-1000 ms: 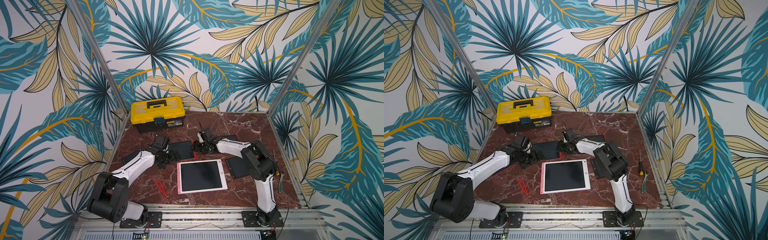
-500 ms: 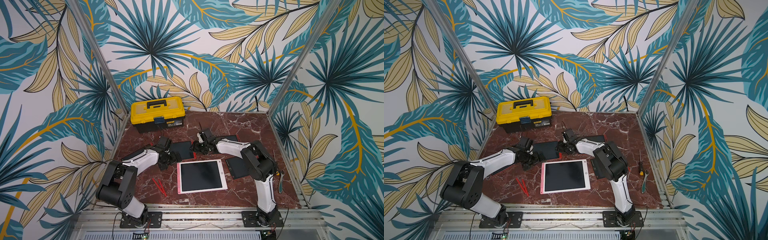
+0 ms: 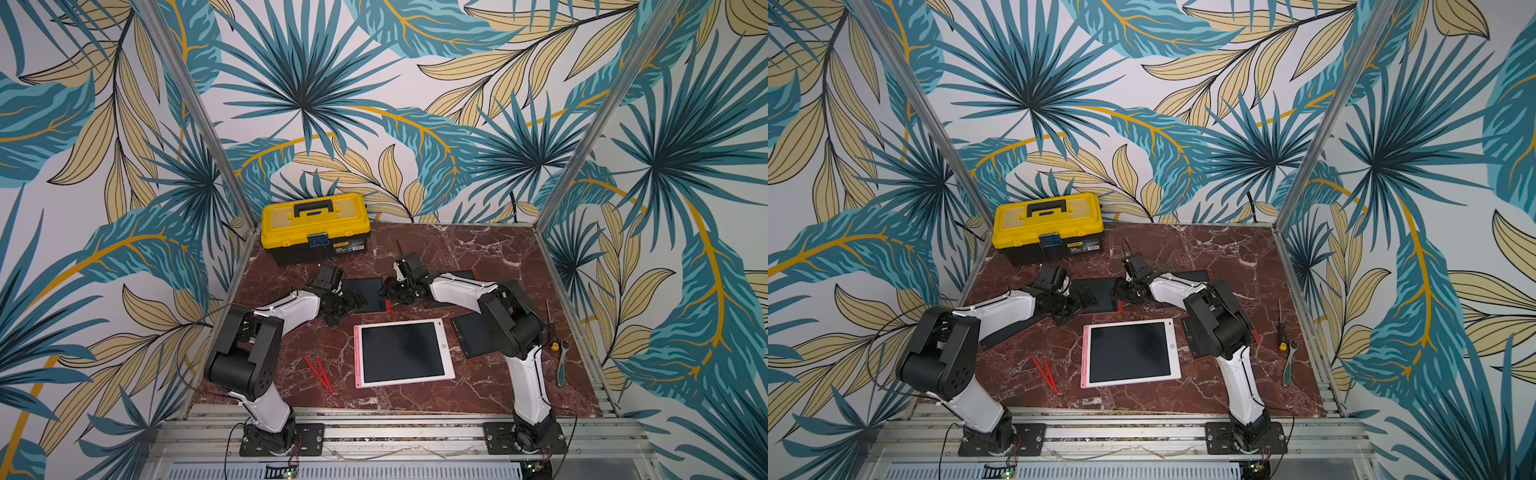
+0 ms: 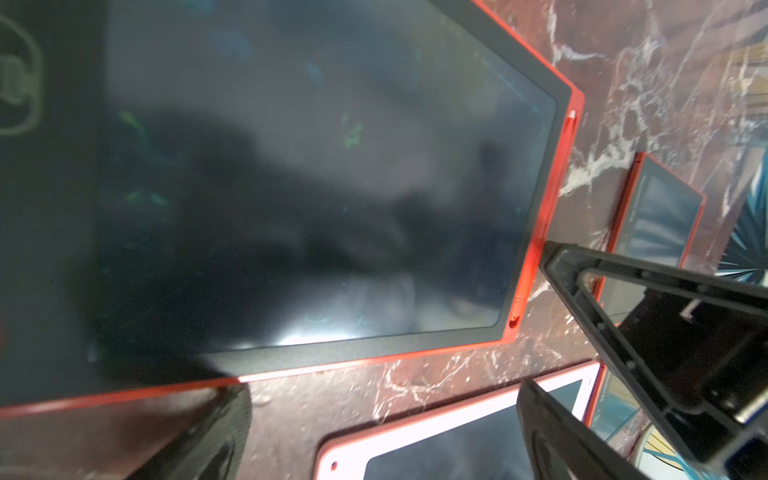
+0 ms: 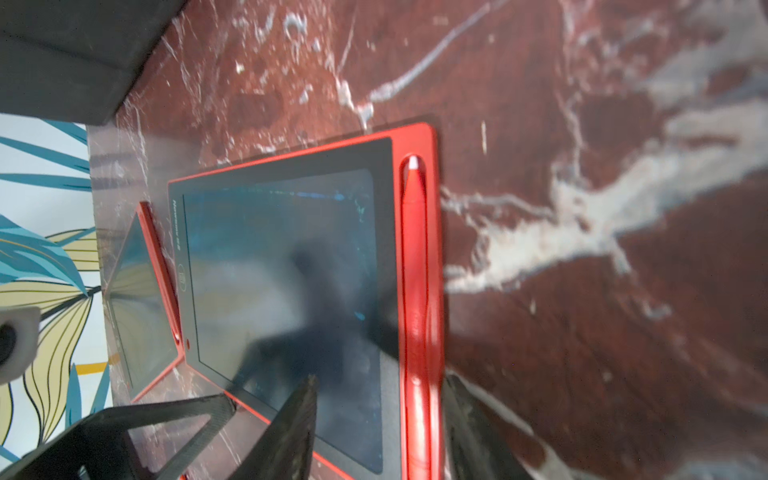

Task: Place the stylus back onto the writing tablet
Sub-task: Move the writing tablet to the center of the board.

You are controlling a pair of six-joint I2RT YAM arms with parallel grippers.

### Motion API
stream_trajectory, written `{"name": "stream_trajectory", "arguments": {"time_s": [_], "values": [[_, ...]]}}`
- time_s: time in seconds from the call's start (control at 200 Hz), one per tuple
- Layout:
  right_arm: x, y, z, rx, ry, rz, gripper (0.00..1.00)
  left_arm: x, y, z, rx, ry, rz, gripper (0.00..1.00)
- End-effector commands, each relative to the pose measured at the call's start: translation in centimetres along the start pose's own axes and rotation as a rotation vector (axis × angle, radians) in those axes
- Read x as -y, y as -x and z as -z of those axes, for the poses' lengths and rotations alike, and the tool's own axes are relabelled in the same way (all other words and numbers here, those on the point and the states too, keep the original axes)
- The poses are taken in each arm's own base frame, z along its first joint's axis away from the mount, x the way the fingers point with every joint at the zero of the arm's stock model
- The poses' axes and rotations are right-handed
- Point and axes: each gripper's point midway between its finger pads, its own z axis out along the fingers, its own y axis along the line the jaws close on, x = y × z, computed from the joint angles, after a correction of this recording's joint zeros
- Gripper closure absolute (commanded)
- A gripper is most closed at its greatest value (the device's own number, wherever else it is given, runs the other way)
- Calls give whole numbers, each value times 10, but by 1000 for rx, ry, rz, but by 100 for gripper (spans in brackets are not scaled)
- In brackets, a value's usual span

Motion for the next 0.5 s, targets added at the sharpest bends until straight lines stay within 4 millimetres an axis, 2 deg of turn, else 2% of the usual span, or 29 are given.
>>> {"name": "stream_trajectory", "arguments": {"time_s": [0.0, 0.195, 0.335, 0.496], "values": [[16, -3, -11, -49, -59, -2, 50, -11, 1, -12, -26, 26, 33, 0], [11, 13, -11, -38, -56, 13, 50, -6, 13, -13, -7, 13, 18, 0], [15, 17, 8, -18, -96, 76, 49, -1, 12, 1, -3, 10, -16, 0], [30, 15, 36, -23, -156, 180, 47, -8, -6, 18, -19, 11, -48, 0]]}}
